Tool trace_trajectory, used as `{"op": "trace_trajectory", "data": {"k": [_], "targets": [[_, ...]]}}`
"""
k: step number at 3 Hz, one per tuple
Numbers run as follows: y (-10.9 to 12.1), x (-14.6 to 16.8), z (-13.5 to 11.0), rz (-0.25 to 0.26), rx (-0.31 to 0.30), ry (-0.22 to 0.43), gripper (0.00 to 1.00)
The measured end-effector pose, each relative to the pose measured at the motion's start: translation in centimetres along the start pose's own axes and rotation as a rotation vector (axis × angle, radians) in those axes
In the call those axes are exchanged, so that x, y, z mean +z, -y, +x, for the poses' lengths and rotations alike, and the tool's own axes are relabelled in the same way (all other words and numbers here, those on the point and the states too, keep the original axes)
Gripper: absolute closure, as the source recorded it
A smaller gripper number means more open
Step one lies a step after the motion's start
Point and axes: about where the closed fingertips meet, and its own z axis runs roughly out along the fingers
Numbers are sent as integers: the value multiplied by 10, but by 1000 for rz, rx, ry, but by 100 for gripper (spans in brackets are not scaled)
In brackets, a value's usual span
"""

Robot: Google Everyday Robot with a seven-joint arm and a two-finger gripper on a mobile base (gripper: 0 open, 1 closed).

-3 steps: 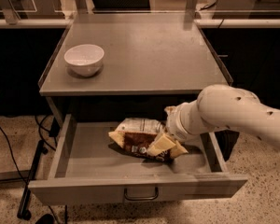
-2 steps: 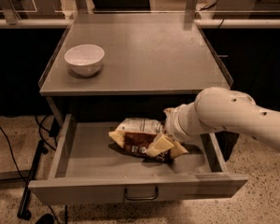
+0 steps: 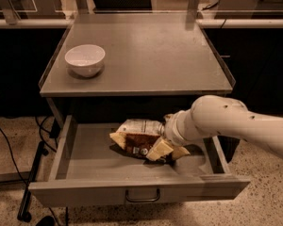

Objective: Pick brown chip bag from top drawer and place on counter

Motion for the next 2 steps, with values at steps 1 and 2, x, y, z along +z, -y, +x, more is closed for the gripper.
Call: {"op": "trace_trajectory", "data": {"k": [1, 2], "targets": [[-1, 21, 9, -9, -4, -14, 17], [-3, 37, 18, -7, -16, -35, 19]]}}
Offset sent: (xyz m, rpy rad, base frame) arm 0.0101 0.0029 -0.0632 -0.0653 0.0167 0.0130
